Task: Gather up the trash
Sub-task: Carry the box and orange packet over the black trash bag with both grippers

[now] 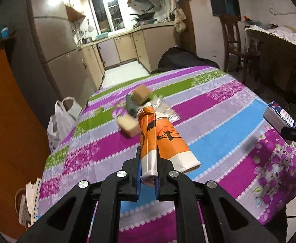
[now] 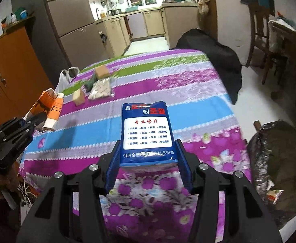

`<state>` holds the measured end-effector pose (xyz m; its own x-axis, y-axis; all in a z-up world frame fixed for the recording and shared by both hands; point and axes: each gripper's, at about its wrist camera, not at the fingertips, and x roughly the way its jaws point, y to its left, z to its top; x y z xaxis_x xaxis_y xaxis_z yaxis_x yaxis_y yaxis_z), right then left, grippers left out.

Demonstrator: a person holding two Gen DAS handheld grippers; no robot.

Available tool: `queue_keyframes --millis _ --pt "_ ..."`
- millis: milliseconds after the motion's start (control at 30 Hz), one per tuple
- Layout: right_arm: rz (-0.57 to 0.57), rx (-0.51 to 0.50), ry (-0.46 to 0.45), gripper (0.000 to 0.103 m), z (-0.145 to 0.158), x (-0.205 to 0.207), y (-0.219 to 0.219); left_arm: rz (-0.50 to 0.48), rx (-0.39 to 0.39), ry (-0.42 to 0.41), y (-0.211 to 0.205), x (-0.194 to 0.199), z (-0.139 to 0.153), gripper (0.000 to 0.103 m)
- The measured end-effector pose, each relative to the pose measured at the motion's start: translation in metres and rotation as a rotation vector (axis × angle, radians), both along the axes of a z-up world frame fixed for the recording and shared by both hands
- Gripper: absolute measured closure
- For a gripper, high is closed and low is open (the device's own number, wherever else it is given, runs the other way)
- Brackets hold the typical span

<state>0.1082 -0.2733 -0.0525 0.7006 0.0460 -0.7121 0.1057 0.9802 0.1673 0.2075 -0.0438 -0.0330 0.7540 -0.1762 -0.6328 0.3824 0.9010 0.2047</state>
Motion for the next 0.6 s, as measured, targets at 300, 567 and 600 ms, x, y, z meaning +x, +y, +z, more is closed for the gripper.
queue_keyframes --millis 300,567,600 --pt "-0.094 -0.039 -0.02 0.053 0.034 -0.026 -0.05 -0.122 0.025 -0.065 -0.061 -0.009 0.03 0.092" --pt "-0.228 -0.061 -0.008 0.053 0.06 -0.057 -0.108 -0.258 0.044 -0.118 -0.133 -0.026 0.054 0.092" --pt "-0.244 -0.067 -0.004 0.053 0.063 -0.061 -0.115 -0.277 0.047 -0.125 -0.141 -0.03 0.056 0.092"
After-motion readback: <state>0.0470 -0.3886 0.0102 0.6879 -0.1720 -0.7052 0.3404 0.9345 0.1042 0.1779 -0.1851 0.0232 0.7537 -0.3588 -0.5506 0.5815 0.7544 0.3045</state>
